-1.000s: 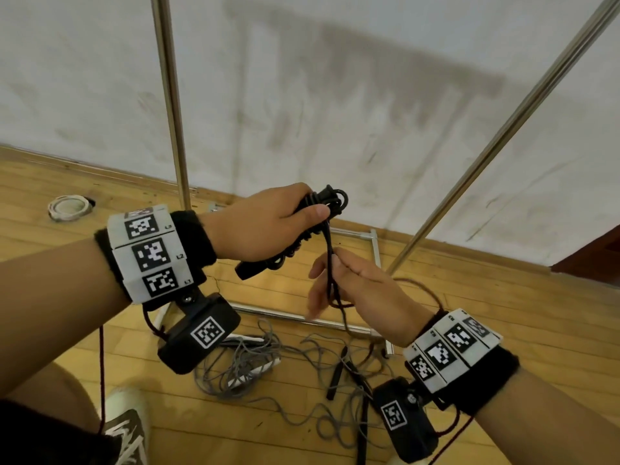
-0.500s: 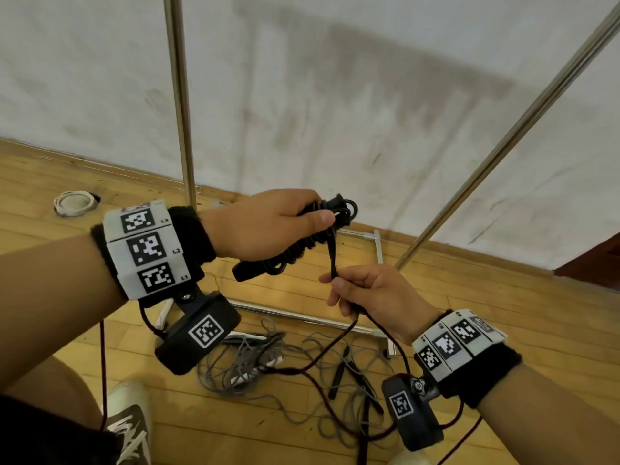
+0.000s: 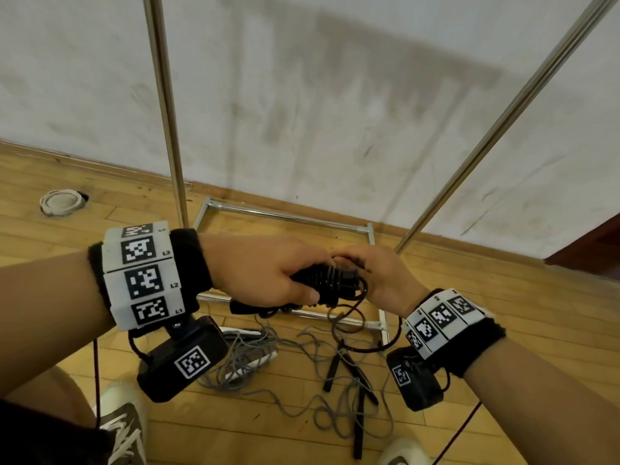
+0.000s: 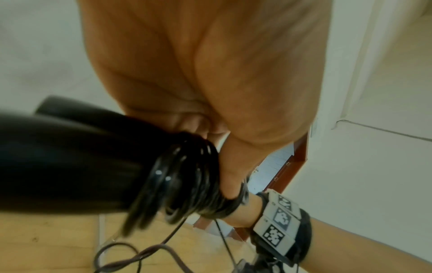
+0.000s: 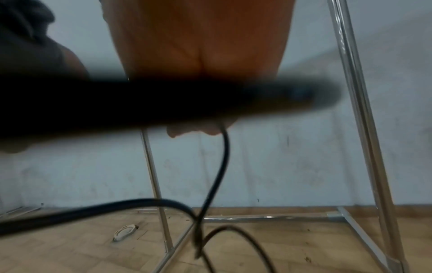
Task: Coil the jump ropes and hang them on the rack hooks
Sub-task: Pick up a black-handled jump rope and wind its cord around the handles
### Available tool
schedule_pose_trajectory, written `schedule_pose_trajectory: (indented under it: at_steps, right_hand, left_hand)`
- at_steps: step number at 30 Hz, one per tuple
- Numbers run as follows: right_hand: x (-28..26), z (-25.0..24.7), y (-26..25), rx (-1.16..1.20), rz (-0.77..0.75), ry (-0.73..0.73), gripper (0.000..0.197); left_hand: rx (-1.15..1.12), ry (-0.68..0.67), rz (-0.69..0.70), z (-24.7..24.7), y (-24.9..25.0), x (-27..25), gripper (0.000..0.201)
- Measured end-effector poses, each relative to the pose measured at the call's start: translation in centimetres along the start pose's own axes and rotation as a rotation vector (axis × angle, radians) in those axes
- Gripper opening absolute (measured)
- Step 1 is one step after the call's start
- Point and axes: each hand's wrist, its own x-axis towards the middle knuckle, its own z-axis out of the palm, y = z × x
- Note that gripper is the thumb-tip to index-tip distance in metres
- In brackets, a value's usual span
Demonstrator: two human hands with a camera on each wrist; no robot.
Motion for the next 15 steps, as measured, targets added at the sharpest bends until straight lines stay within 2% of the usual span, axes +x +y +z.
schedule_pose_trajectory:
  at_steps: [4, 7, 12, 15]
  right_hand:
    - [0.6, -0.6, 0.1, -0.085, 0.044, 0.122, 0.032]
    - [1.2, -1.1, -0.5, -0.115, 0.022, 0.158, 0.031]
    - [1.7, -2.1, -2.5, -0.006, -0.069, 0.212, 0.014]
    - [1.8, -1.8, -3.8, 0.014, -0.055, 0.204, 0.015]
  left_hand:
    - [0.053, 0.06, -0.07, -0.1, -1.1, 0.6, 0.036]
    - [0.054, 0.112, -0.105, -0.3, -2.0, 1.0, 0.03]
    - [-0.003, 0.216, -0.177, -0.5, -3.3, 1.6, 0.022]
    - [-0.059, 0.255, -0.185, -0.8, -4.0, 1.8, 0.018]
